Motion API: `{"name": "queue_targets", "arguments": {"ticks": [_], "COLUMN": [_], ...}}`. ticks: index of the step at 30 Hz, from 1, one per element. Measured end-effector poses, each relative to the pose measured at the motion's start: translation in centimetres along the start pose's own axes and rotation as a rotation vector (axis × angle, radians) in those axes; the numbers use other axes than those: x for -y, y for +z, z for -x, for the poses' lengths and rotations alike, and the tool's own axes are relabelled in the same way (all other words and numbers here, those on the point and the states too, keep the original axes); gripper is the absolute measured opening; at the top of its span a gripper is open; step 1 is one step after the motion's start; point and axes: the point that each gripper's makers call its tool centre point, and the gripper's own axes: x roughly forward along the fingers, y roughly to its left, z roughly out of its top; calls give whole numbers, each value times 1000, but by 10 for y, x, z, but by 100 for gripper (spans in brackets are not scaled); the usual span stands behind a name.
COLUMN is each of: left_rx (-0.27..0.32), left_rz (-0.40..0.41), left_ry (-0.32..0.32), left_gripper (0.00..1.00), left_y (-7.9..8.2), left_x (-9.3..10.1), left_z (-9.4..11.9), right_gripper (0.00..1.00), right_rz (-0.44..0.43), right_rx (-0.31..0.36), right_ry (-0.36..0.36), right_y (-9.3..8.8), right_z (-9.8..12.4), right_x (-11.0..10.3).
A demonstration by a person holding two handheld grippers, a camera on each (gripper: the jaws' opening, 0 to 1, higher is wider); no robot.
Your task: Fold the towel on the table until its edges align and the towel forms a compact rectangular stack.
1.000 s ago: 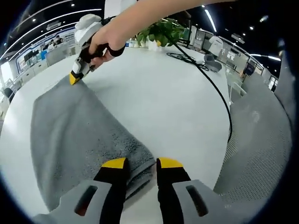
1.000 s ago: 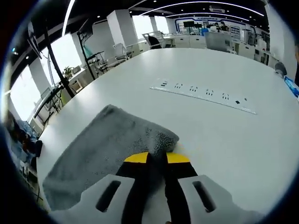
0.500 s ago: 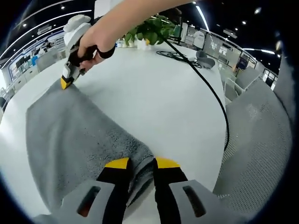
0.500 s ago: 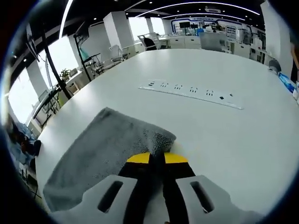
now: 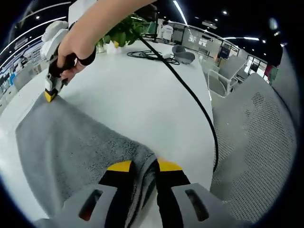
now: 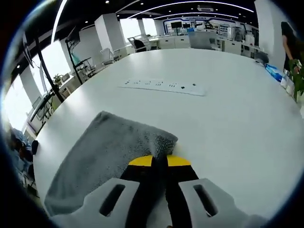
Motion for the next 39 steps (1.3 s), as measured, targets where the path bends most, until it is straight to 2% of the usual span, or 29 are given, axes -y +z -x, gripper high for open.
{"name": "queue_targets", "arguments": {"ticks": [4, 8, 10, 12, 15, 21, 26, 28, 35, 37, 39], "left_rx": [2, 11, 7, 5, 15, 47, 76, 72, 71, 70, 75], "left_rz": [-33, -52, -71, -86, -74, -57, -53, -50, -43, -34, -26], "left_ry": [-26, -47, -50, -47, -49, -30, -12, -7, 30, 45, 54], "left_gripper": [19, 18, 18, 18, 19, 25, 33, 36, 44, 47, 50], "left_y": [9, 17, 21, 22, 24, 27, 33, 30, 24, 23, 23], "left_x": [10, 17, 21, 22, 22, 20, 14, 11, 1, -4, -4], "left_z": [-8, -15, -19, -20, -20, -11, -3, 1, 17, 20, 27], "right_gripper": [5, 6, 6, 6, 8, 10, 14, 17, 29, 31, 32], "right_rz": [-20, -12, -8, -5, 4, 52, 40, 32, 74, 83, 95], "right_rx": [5, 4, 5, 8, 15, 41, 57, 71, 78, 76, 70], "right_ry": [-18, -28, -29, -26, -24, -17, 1, 13, 38, 43, 45], "right_y": [-4, -12, -11, -13, -10, -3, 2, 3, -7, -10, -16], "right_z": [7, 20, 20, 23, 23, 30, 40, 48, 82, 79, 89], "right_x": [17, 19, 25, 22, 25, 25, 23, 18, 4, 5, 2]}}
